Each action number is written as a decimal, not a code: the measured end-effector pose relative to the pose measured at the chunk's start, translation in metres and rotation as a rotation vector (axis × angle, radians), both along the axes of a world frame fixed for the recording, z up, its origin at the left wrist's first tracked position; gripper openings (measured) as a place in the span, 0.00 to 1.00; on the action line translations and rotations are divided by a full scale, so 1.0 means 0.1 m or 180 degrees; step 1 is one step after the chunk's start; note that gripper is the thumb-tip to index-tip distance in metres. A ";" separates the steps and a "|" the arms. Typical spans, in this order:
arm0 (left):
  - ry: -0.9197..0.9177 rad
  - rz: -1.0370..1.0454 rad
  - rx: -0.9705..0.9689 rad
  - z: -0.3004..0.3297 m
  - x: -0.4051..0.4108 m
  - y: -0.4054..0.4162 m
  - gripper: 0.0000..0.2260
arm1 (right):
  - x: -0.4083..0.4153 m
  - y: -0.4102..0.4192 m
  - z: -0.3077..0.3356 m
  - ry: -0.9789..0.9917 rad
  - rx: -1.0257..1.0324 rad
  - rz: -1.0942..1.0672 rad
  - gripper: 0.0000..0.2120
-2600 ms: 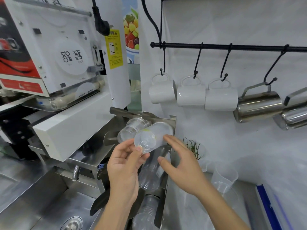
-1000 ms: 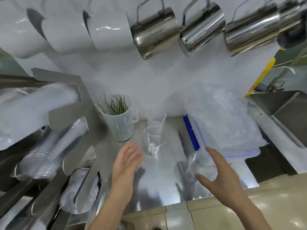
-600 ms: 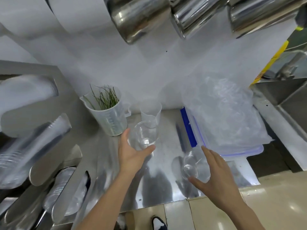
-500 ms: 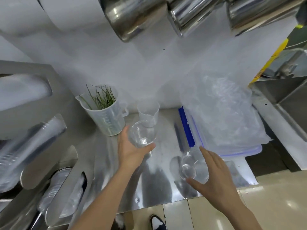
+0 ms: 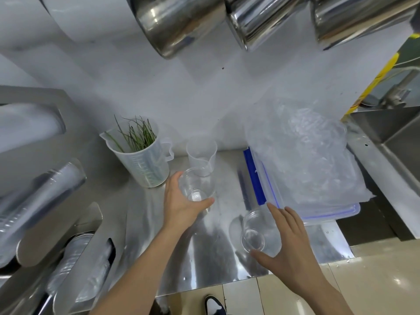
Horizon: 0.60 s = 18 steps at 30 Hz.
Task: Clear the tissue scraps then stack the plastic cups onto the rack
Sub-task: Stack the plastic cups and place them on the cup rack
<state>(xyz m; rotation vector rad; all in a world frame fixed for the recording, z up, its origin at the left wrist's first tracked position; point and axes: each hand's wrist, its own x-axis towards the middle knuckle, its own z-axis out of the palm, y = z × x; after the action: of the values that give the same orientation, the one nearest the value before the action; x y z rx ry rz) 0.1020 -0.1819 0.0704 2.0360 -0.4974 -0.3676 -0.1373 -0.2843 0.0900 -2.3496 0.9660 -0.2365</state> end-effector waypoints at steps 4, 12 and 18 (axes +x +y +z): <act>-0.0091 -0.0031 -0.0092 0.06 -0.11 0.14 0.41 | 0.02 0.02 0.13 -0.0527 0.0282 0.0004 0.49; -0.0114 -0.0085 -0.0101 0.18 -0.37 0.56 0.42 | 0.12 0.03 0.57 -0.1578 0.0549 -0.0005 0.47; -0.0034 -0.0425 -0.0151 0.29 -0.52 0.79 0.44 | 0.25 0.14 0.85 -0.2181 0.0875 0.0423 0.45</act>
<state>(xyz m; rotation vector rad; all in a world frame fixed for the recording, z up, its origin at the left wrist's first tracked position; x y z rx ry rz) 0.0501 -0.1027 0.0991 1.9654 -0.6448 -0.4215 -0.1127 -0.2706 0.1748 -1.8606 0.4669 -0.7442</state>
